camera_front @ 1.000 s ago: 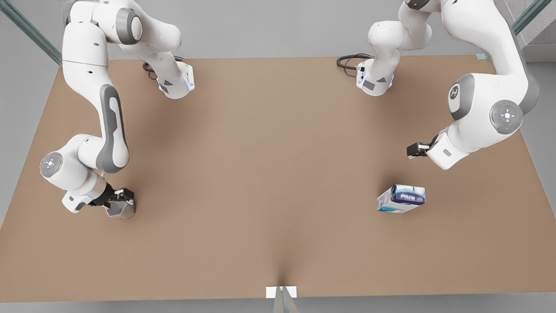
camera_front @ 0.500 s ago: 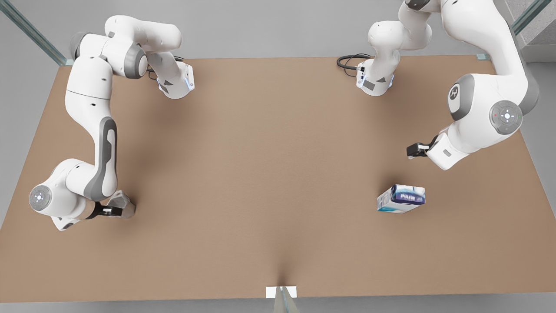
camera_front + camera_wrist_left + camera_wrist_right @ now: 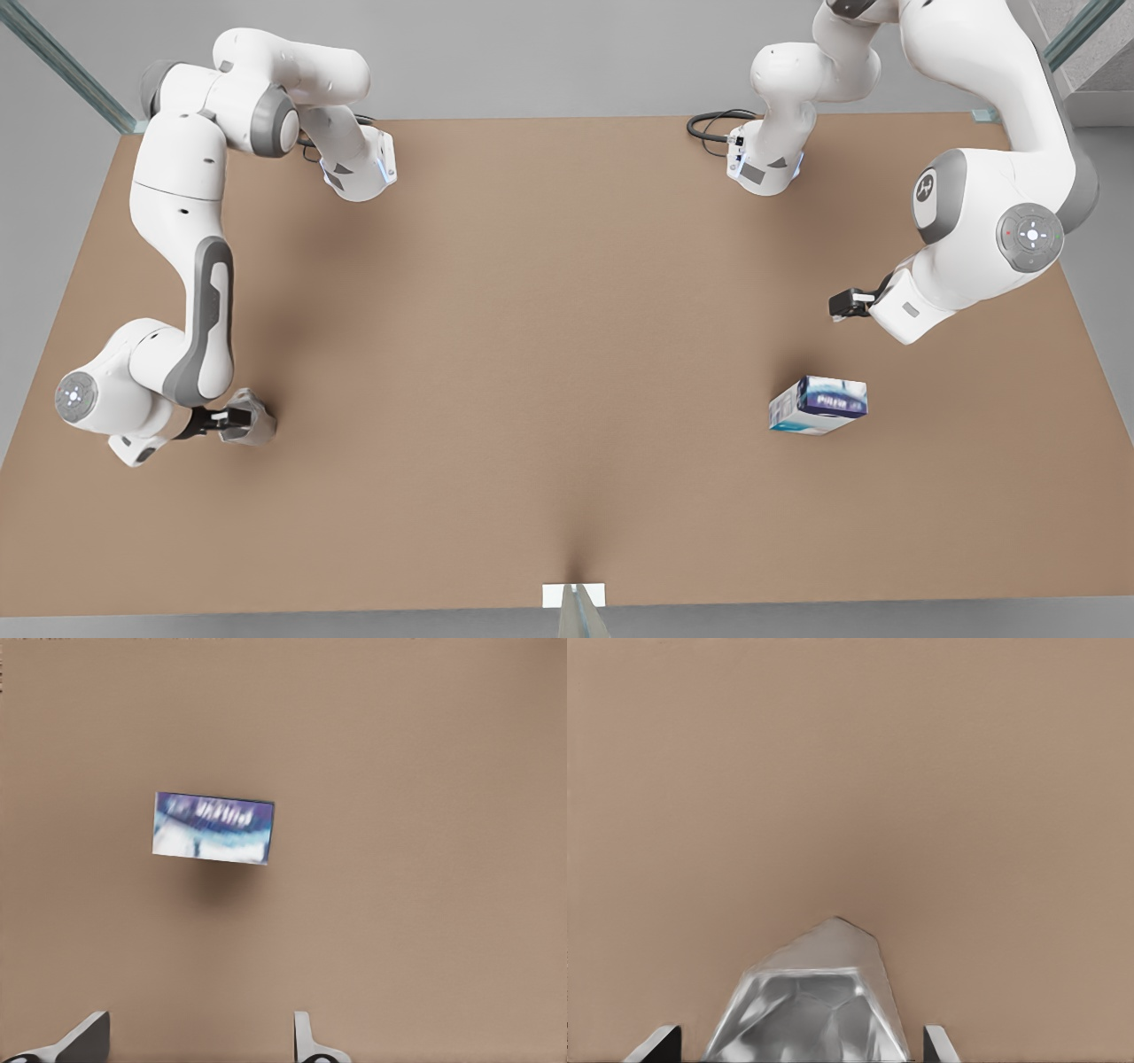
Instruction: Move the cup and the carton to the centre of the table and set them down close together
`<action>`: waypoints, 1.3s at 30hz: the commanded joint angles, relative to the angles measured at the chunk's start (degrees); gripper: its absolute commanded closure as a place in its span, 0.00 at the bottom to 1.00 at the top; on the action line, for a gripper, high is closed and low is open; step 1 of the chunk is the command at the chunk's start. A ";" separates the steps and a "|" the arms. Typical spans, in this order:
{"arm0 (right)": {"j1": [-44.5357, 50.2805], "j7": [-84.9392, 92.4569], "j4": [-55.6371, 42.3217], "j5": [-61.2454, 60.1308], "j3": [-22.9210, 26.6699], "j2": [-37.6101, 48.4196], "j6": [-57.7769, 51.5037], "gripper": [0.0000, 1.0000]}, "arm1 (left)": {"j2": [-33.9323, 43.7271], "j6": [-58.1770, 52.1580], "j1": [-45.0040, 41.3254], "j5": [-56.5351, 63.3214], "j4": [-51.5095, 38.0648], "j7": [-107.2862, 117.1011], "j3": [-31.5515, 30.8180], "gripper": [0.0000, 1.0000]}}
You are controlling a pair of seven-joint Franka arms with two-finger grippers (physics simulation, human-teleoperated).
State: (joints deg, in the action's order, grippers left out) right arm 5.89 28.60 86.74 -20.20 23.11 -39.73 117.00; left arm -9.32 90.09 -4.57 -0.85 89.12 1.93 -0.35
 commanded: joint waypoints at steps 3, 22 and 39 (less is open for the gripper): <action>0.00 -0.47 0.62 -0.63 0.09 0.53 -2.30 0.00 | 0.00 0.00 0.00 0.15 0.00 0.00 0.00 0.00; 0.62 -3.64 5.72 -0.54 -3.42 2.99 1.21 0.00 | 0.00 0.09 0.00 0.15 0.00 0.00 0.00 0.00; 0.97 -11.11 10.38 -0.98 -6.06 3.08 8.59 0.00 | -0.44 0.09 0.09 0.15 0.00 -0.09 0.00 0.00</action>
State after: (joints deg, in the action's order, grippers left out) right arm 6.93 15.72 97.11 -20.97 17.05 -36.65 125.57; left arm -9.76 90.18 -4.48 -0.63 89.12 1.85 -0.35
